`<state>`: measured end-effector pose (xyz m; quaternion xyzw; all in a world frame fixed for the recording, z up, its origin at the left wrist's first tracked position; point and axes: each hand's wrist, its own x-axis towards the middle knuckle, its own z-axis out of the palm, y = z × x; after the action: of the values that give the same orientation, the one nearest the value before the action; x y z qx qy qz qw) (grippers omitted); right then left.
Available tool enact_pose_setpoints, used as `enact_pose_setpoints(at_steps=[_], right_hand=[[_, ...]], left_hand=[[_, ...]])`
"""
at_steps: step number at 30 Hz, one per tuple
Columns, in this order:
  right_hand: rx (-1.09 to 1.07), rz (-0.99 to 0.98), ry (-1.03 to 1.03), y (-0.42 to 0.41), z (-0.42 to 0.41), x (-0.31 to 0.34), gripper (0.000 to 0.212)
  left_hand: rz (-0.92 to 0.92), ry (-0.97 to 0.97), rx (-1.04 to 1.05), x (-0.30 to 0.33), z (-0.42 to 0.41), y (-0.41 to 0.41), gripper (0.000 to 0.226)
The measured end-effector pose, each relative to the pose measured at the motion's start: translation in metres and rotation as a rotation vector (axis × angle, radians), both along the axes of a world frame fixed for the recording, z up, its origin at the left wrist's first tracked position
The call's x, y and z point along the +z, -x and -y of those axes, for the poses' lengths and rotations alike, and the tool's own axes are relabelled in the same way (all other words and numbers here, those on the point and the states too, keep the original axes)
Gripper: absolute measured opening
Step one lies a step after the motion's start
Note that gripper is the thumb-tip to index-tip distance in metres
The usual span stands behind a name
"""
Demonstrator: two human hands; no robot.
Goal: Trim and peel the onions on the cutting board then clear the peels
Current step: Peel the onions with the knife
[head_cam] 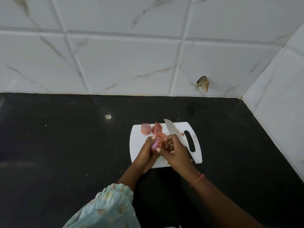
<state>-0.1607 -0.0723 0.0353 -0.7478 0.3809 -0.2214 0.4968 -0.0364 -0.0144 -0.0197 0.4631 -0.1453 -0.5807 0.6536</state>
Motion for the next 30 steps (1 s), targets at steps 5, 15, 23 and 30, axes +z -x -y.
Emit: enact_pose_setpoints(at_steps=[5, 15, 23, 30], right_hand=[[0.038, 0.012, 0.078, 0.002, 0.003, -0.001, 0.015], [0.217, -0.066, 0.21, 0.004, 0.01, -0.001, 0.012], [0.056, -0.046, 0.012, 0.012, 0.018, -0.007, 0.009], [-0.119, -0.1, 0.258, 0.013, 0.025, -0.015, 0.018]], left_hand=[[-0.007, -0.027, 0.01, 0.004, 0.001, -0.001, 0.052], [-0.02, -0.023, 0.036, 0.006, 0.001, 0.0, 0.07], [-0.196, -0.04, 0.113, 0.007, 0.004, -0.003, 0.066], [-0.179, -0.058, 0.127, 0.007, 0.007, 0.001, 0.066]])
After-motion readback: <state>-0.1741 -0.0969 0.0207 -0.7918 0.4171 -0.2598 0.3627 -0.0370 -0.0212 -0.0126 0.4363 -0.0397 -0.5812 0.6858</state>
